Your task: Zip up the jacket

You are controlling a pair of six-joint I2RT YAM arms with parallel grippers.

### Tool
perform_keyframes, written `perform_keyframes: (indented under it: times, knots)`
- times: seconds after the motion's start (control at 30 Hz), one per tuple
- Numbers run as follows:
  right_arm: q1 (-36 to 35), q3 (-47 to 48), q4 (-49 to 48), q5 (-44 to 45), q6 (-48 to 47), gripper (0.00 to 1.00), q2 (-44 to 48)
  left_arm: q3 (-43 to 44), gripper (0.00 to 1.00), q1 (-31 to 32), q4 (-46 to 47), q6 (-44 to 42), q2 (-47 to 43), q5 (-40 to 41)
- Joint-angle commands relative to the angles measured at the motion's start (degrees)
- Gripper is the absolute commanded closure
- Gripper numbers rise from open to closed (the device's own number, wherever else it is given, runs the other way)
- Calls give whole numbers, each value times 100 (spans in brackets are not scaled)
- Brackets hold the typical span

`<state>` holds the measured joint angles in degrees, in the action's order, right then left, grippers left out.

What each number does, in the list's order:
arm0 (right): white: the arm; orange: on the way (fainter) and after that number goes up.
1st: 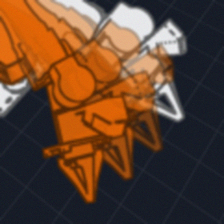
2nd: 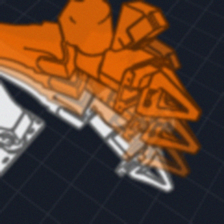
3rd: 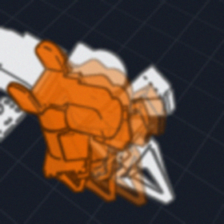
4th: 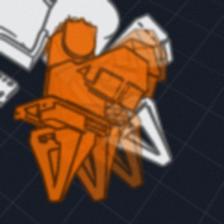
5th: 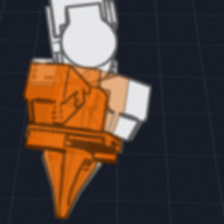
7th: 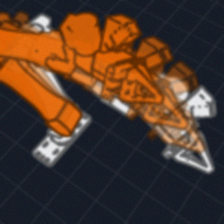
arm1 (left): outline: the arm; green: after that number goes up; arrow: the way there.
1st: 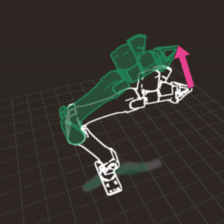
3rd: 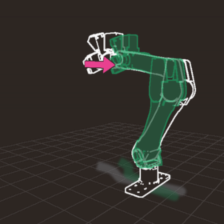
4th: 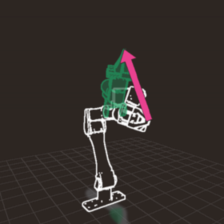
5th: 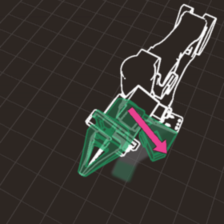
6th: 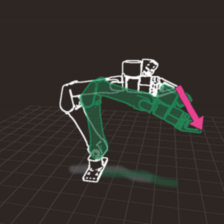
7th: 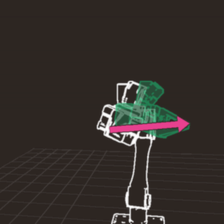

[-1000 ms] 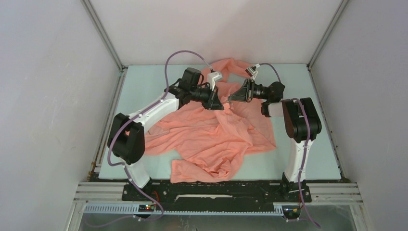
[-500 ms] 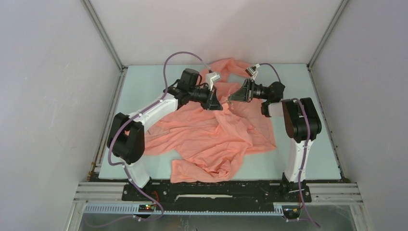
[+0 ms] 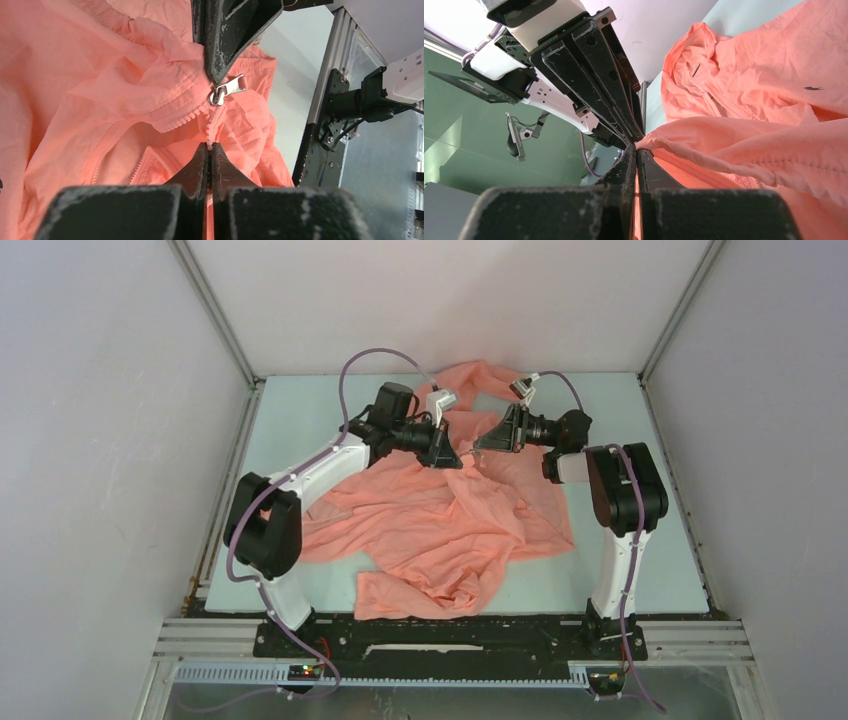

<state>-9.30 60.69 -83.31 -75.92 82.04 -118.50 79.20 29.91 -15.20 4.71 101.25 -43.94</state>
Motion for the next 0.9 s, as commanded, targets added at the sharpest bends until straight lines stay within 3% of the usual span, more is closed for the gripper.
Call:
perform_keyframes:
  times: [0.0,0.87]
  knots:
    - [-20,119,-389,-49,-84,100,177,-56,100,-64,167,92,52,-175]
    - [-2,119,-389,22,-83,100,78,-283,100,-73,303,39,-162,-268]
